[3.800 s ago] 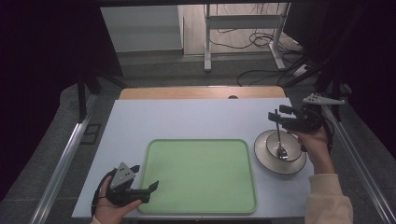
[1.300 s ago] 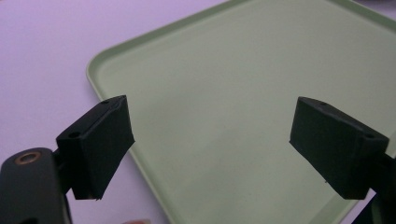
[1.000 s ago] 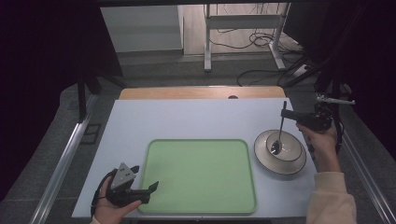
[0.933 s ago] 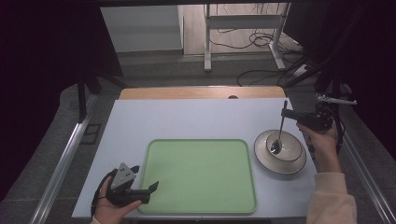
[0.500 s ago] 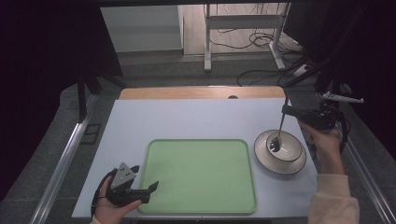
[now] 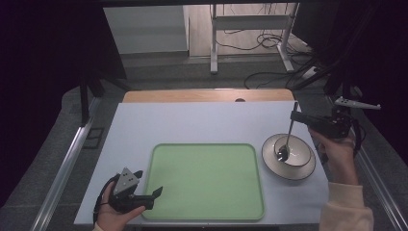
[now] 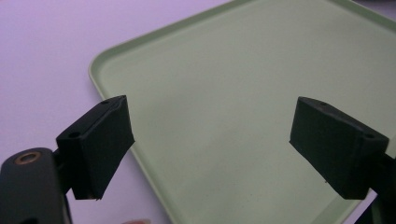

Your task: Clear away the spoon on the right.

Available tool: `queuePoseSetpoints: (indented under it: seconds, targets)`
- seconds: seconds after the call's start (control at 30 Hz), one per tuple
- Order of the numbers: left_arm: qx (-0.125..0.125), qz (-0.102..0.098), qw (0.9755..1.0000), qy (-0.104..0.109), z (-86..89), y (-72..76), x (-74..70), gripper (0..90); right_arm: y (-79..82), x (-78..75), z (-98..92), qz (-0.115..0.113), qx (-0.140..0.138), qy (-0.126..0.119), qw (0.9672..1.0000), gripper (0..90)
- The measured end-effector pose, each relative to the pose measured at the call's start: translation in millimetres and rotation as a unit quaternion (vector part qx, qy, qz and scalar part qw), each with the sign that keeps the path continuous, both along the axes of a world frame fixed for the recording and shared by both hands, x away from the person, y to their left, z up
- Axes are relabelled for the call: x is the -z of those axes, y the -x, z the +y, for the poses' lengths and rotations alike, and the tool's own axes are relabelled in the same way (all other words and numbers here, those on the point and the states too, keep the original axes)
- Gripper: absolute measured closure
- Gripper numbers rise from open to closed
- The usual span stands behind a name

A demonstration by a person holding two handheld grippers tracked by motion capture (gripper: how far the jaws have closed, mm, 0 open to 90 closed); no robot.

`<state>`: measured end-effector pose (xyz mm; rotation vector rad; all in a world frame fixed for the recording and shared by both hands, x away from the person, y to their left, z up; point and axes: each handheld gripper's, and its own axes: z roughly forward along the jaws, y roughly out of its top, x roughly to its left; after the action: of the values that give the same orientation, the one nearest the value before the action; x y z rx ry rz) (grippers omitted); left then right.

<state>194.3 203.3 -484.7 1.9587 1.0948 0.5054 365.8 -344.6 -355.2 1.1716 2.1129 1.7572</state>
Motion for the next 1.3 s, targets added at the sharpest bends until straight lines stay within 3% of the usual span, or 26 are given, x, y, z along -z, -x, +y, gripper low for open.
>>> queuePoseSetpoints:
  seconds: [0.37,0.67,1.0,1.3]
  targets:
    - [-0.003,-0.001,1.0000,-0.002,-2.3,1.1,-1.1,12.7,41.9,-17.3,23.2,-0.010,-0.004,0.036,0.9993,89.0]
    - [-0.004,0.000,1.0000,-0.002,-3.2,1.0,-0.8,12.8,53.7,-23.6,45.0,-0.020,-0.021,0.059,0.9979,89.0]
    - [-0.005,0.003,1.0000,-0.002,-2.9,0.3,-0.2,12.8,55.5,-17.4,70.9,0.010,-0.033,0.099,0.9945,88.9]
    - [-0.002,0.002,1.0000,-0.003,-2.9,0.9,-0.3,12.6,47.3,2.6,91.6,0.051,-0.044,0.131,0.9892,88.9]
